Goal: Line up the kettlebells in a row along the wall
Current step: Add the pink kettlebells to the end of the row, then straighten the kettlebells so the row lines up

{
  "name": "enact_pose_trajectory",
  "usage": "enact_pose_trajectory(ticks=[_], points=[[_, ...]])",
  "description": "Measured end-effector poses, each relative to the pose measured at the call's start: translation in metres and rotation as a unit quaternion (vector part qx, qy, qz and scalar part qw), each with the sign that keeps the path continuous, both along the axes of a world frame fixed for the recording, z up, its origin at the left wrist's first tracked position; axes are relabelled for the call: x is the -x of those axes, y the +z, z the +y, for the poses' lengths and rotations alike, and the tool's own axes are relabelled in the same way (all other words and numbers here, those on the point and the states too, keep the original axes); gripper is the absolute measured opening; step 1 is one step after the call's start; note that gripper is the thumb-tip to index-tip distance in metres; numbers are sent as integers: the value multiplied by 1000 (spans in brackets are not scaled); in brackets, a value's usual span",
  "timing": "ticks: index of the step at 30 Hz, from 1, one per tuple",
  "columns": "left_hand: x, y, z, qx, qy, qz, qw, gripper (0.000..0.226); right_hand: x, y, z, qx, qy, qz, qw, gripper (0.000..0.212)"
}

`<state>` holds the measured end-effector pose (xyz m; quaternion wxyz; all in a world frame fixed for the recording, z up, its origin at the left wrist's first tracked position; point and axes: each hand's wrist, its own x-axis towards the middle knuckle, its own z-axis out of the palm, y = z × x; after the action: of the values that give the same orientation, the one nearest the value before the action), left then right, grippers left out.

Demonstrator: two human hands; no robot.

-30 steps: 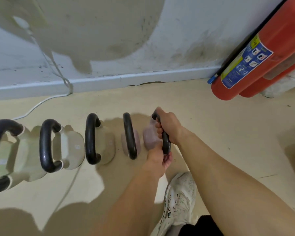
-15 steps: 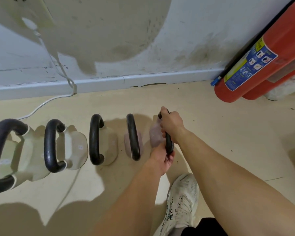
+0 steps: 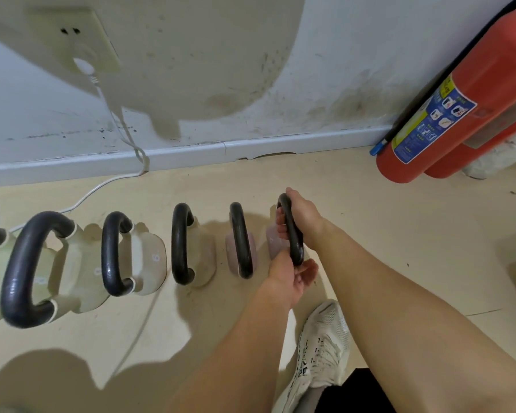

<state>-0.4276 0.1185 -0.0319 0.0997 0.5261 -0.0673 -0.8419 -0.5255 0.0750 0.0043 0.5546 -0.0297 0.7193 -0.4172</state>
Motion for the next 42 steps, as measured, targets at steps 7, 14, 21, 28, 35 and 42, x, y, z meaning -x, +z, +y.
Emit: enact_pose_trajectory(ticks=[7, 14, 21, 28, 35, 42], points=[[-25, 37, 8, 29, -23, 3, 999, 45, -10, 54, 27, -28, 53, 59, 996, 52], [-101, 67, 14, 78, -49, -17, 996, 37, -56, 89, 31, -75, 139, 226, 961, 63], [-254, 63, -10, 103, 29, -133, 985, 34, -169, 104, -35, -19, 302, 272, 914, 54], [-346, 44, -47, 59, 189, -193, 961, 29, -276, 86, -104, 51, 329, 327, 884, 33], [-384, 23, -115, -42, 350, -76, 933, 42, -338, 60, -173, 58, 341, 314, 884, 45], [-404, -5, -162, -134, 351, 84, 923, 59, -384, 41, -215, -22, 194, 0, 981, 23]])
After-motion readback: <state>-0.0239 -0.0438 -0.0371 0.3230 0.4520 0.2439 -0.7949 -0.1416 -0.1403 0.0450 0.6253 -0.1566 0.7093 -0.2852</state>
